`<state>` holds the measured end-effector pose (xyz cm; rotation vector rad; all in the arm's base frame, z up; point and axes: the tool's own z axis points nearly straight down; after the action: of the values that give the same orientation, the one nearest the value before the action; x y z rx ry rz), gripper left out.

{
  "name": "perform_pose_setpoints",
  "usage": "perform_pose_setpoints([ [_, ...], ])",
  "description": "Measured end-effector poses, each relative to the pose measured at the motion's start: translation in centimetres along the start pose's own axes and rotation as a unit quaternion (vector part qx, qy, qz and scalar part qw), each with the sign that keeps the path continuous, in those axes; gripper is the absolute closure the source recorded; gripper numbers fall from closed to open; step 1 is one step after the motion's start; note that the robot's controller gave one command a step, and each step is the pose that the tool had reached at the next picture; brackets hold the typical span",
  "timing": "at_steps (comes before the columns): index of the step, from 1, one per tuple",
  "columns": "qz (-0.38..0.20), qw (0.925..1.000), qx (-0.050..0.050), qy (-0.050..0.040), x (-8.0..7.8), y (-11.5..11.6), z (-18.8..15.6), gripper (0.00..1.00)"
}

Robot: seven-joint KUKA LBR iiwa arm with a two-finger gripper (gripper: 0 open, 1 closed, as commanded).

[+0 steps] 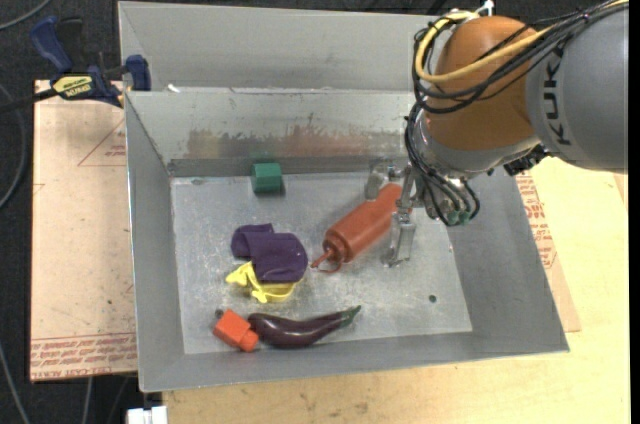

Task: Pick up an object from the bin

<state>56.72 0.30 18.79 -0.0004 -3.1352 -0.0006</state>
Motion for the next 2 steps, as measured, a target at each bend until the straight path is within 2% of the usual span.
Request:
perform_pose_setpoints([
  [1,0.000,1.0000,0.000,-0.0038,-0.1,0.0,-0.5,0.00],
  [2,-0.027,0.9996,0.000,-0.0068,-1.2,-0.3,3.3,0.00],
])
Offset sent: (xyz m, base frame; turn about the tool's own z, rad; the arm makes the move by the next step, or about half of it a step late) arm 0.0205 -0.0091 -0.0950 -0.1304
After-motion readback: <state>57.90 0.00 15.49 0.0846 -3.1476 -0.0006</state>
